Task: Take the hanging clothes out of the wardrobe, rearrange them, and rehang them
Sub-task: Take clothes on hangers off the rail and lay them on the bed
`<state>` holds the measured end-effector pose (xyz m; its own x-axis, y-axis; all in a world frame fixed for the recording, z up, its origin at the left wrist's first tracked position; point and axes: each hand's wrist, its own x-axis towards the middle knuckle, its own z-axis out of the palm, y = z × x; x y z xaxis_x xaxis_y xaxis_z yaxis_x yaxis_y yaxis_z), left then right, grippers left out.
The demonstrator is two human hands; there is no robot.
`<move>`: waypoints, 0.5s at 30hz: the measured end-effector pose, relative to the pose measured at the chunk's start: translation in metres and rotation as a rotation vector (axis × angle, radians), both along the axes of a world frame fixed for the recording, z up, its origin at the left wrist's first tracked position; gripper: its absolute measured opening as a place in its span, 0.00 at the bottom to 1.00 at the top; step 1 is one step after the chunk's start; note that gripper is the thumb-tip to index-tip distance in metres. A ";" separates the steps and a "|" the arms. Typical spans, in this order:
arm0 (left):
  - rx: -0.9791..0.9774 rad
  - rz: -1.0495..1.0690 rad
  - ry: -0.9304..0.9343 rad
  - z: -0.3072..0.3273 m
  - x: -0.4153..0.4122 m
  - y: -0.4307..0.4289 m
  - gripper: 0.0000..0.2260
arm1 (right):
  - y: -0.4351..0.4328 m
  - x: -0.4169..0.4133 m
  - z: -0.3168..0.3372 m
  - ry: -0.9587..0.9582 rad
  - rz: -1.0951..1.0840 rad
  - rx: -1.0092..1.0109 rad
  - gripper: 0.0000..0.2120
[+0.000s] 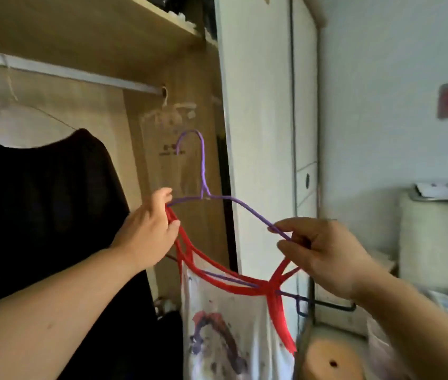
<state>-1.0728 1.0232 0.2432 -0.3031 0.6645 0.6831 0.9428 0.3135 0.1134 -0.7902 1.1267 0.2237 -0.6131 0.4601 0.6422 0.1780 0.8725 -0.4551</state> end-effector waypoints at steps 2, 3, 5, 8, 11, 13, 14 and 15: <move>-0.139 -0.114 -0.072 -0.020 0.007 0.014 0.19 | -0.017 0.025 -0.024 -0.028 -0.125 -0.036 0.12; -0.202 -0.203 -0.102 -0.031 0.014 0.020 0.14 | -0.029 0.037 -0.035 -0.034 -0.187 -0.049 0.12; -0.278 -0.374 -0.150 -0.050 0.028 0.028 0.07 | -0.053 0.059 -0.054 -0.041 -0.278 -0.072 0.12; -0.389 -0.543 -0.218 -0.084 0.058 0.034 0.10 | -0.094 0.094 -0.091 -0.090 -0.417 -0.155 0.12; -0.548 -0.601 -0.174 -0.118 0.091 0.040 0.11 | -0.136 0.128 -0.131 -0.091 -0.529 -0.238 0.11; -0.628 -0.664 -0.114 -0.143 0.121 0.042 0.11 | -0.163 0.152 -0.158 -0.082 -0.630 -0.269 0.09; -0.660 -0.701 -0.100 -0.155 0.137 0.041 0.12 | -0.176 0.165 -0.172 -0.086 -0.692 -0.284 0.08; -0.688 -0.735 -0.090 -0.165 0.150 0.041 0.12 | -0.185 0.176 -0.184 -0.103 -0.750 -0.313 0.08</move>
